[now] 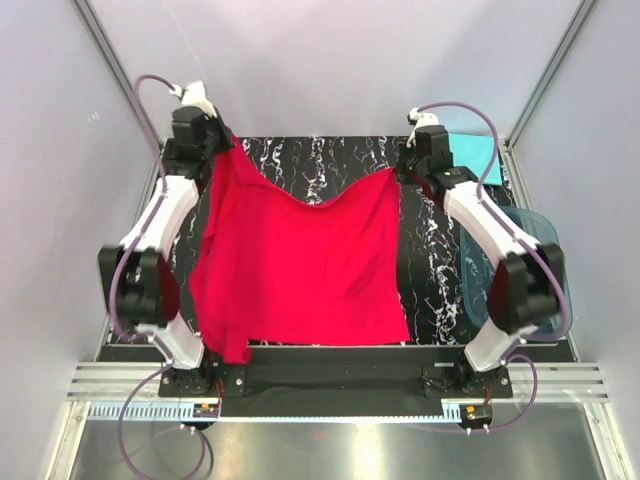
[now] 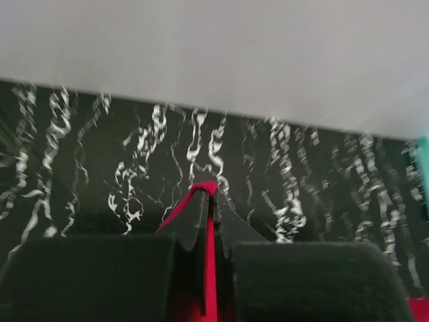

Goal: Fold and stack the t-shirts
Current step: Flatten the tshirt out, then fold the tshirt

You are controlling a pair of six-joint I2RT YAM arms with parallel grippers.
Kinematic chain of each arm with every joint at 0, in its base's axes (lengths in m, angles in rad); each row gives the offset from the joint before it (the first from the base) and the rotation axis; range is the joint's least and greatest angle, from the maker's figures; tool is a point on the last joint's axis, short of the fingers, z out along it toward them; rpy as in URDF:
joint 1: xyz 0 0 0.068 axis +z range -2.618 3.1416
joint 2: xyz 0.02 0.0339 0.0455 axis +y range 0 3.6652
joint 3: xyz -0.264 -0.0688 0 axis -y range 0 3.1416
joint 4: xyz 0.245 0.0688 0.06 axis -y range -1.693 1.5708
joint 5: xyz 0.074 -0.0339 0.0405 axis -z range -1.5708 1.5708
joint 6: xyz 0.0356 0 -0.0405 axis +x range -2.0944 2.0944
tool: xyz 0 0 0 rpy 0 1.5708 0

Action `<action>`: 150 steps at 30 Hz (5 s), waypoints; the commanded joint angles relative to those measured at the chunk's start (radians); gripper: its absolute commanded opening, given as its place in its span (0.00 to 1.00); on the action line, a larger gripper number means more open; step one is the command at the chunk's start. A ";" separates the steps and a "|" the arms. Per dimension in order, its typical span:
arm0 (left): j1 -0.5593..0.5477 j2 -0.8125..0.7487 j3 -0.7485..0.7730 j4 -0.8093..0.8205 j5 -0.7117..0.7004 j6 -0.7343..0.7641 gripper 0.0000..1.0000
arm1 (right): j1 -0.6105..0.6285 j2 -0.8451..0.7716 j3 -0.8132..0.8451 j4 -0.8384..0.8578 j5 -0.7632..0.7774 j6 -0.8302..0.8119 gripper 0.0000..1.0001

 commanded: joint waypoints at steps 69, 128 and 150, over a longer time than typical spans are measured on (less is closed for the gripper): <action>0.174 0.233 0.038 -0.226 0.145 -0.187 0.58 | -0.204 0.237 0.032 -0.063 -0.170 0.115 0.64; 0.303 0.855 0.628 -0.142 0.186 -0.325 0.00 | -0.209 0.897 0.777 -0.355 0.064 0.209 0.00; 0.185 0.083 -0.116 -0.404 -0.141 -0.288 0.50 | -0.134 0.350 0.346 -0.539 0.067 0.290 0.70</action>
